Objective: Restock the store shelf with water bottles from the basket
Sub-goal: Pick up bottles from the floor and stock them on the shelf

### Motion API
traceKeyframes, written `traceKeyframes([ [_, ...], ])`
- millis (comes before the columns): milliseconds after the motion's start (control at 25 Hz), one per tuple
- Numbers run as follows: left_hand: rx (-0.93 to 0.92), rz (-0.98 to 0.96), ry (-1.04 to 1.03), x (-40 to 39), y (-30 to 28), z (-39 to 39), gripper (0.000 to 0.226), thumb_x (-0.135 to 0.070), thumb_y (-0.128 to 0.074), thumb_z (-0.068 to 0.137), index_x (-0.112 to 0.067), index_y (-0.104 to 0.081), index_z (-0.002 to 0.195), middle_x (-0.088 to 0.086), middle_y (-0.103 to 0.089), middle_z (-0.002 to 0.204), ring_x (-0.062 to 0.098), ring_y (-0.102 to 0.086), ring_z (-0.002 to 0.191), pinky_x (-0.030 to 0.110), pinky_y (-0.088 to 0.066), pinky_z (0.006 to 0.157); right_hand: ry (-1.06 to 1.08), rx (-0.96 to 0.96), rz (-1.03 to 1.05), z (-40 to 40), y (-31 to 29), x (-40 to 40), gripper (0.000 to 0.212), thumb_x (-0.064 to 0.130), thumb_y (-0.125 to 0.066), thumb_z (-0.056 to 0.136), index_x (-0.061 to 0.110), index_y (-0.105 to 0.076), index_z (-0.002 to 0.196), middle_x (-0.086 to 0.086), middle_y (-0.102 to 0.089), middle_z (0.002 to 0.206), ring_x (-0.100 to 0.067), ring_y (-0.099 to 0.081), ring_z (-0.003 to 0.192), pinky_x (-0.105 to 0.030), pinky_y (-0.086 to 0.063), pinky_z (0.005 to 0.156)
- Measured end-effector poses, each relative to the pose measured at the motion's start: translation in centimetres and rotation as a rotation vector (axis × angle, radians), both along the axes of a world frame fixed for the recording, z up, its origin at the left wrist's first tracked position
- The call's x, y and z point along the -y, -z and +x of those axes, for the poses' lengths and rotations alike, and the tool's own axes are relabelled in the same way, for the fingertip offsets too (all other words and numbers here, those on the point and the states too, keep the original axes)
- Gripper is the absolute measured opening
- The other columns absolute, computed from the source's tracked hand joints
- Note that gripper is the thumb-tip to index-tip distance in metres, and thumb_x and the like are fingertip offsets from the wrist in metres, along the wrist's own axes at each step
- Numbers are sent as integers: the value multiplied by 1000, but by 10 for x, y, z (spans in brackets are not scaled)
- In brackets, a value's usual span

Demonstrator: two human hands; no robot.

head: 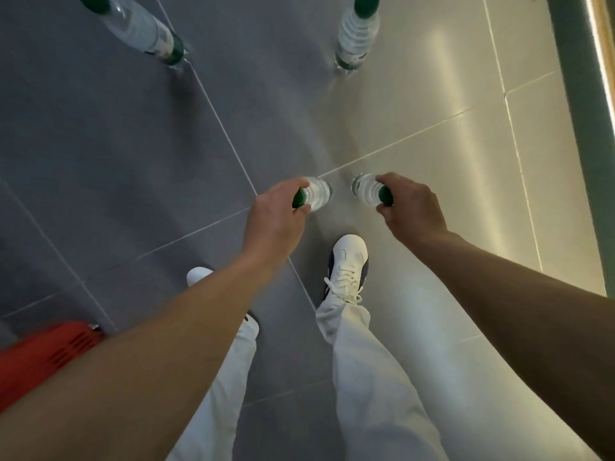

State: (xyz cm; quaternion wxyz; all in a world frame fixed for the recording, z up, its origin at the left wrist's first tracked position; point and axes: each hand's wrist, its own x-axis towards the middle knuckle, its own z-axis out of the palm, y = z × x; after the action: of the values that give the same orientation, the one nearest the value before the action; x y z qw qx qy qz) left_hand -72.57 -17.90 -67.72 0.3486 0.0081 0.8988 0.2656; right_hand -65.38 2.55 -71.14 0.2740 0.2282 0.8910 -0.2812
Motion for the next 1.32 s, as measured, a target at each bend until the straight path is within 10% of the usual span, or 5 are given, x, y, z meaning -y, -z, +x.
traceKeyframes([
  [680,-162,-109,-598,139,-381,99,33,-14,-65,86,-22,-65,119,6,-71,104,28,-64,94,34,-52,80,-690,-221,-161,-37,-395,115,41,19,-71,88,21,-57,127,-7,-70,113,-31,-64,96,-33,-50,76],
  [1000,-343,-169,-1031,230,-511,306,33,-17,-68,87,-16,-64,119,6,-70,115,25,-63,106,30,-48,88,-1074,-436,-281,55,-534,265,40,23,-72,86,19,-58,124,-13,-71,105,-37,-65,91,-33,-44,72],
  [1320,-762,-355,-1443,287,-655,543,27,-13,-68,88,-16,-65,114,0,-68,106,8,-59,84,9,-37,63,-1441,-598,-521,238,-668,415,34,23,-68,87,15,-55,118,-15,-68,100,-37,-63,91,-34,-42,69],
])
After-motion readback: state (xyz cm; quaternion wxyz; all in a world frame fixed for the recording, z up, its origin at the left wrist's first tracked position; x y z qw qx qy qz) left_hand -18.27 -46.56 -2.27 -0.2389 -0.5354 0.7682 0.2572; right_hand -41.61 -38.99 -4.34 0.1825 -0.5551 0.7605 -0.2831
